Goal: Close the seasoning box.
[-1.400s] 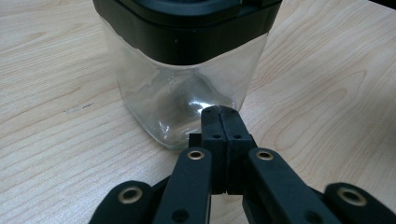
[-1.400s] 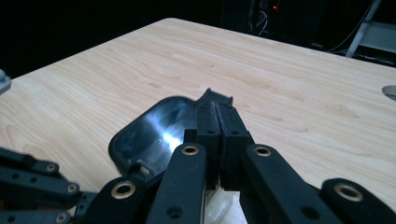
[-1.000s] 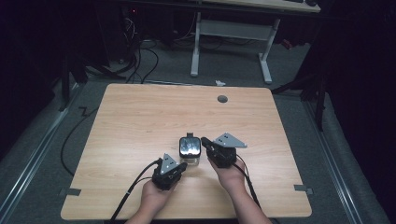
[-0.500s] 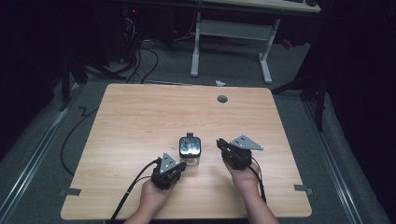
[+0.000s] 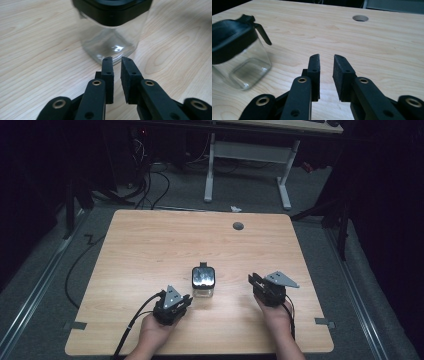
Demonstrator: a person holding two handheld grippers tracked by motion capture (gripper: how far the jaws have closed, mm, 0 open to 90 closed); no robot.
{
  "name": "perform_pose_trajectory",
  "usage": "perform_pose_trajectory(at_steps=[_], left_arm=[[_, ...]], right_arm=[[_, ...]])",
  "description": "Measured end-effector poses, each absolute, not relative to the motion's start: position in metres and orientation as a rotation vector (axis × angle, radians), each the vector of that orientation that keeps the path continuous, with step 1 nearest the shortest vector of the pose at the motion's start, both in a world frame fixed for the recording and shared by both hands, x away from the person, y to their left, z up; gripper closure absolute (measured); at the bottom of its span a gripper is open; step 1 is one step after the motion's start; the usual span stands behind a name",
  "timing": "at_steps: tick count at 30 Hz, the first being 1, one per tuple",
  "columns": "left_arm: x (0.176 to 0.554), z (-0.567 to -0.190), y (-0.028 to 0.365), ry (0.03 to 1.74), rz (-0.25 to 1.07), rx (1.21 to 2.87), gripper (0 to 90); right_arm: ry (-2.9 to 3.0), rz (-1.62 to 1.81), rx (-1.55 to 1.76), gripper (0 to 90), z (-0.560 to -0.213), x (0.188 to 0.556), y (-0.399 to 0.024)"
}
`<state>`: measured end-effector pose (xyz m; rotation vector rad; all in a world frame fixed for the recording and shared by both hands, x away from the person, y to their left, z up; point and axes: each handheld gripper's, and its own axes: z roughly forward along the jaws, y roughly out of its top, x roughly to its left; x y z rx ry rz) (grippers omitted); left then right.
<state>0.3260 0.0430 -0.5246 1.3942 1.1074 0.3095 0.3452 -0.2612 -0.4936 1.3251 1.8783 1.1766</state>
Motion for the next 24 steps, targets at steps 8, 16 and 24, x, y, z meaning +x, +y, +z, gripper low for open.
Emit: perform_pose_trajectory(at_steps=[8, 16, 24], left_arm=[[0.337, -0.523, 0.081, 1.152, 0.392, 1.356, 75.3], [0.353, -0.523, 0.128, 1.215, 0.496, 1.322, 70.4], [0.344, -0.532, 0.18, 1.303, 0.556, 1.228, 56.8]], right_arm=[[1.869, 1.153, 1.361, 74.0, -0.506, 0.333, -0.281], [1.853, 1.138, 1.409, 71.7, -0.517, 0.316, -0.299], [1.809, 1.082, 1.388, 63.4, -0.521, 0.285, -0.308]])
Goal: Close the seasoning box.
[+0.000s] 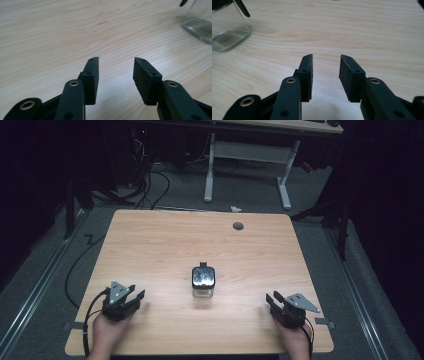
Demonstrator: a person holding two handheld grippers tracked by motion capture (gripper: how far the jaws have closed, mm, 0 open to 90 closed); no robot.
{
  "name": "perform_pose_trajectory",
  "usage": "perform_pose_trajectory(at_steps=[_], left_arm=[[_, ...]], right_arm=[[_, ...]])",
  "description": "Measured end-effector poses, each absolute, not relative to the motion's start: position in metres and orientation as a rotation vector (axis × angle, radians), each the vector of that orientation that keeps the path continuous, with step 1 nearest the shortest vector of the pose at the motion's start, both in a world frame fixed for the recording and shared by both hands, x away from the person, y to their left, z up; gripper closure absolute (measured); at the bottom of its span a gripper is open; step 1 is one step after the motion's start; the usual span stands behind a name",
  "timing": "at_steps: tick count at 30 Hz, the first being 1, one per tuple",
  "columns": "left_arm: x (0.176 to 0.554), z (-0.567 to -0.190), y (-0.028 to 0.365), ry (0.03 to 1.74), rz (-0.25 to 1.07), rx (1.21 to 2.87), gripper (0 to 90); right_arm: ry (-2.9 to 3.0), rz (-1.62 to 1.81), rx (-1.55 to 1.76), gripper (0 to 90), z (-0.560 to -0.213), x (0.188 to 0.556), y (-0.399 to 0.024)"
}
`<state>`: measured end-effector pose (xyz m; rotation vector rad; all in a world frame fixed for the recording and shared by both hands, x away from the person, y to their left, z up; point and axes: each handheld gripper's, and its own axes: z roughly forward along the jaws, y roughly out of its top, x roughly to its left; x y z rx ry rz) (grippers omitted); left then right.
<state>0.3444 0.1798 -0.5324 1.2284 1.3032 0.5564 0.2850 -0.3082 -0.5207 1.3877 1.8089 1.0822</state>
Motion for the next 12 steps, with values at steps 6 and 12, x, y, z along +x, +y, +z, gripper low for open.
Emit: perform_pose_trajectory(at_steps=[6, 12], left_arm=[[0.347, -0.532, 0.181, 1.317, 0.548, 1.212, 54.6], [0.344, -0.535, 0.175, 1.285, 0.578, 1.269, 53.6]], right_arm=[[1.794, 1.069, 1.374, 61.7, -0.519, 0.283, -0.308], [1.819, 1.067, 1.373, 61.4, -0.523, 0.285, -0.305]])
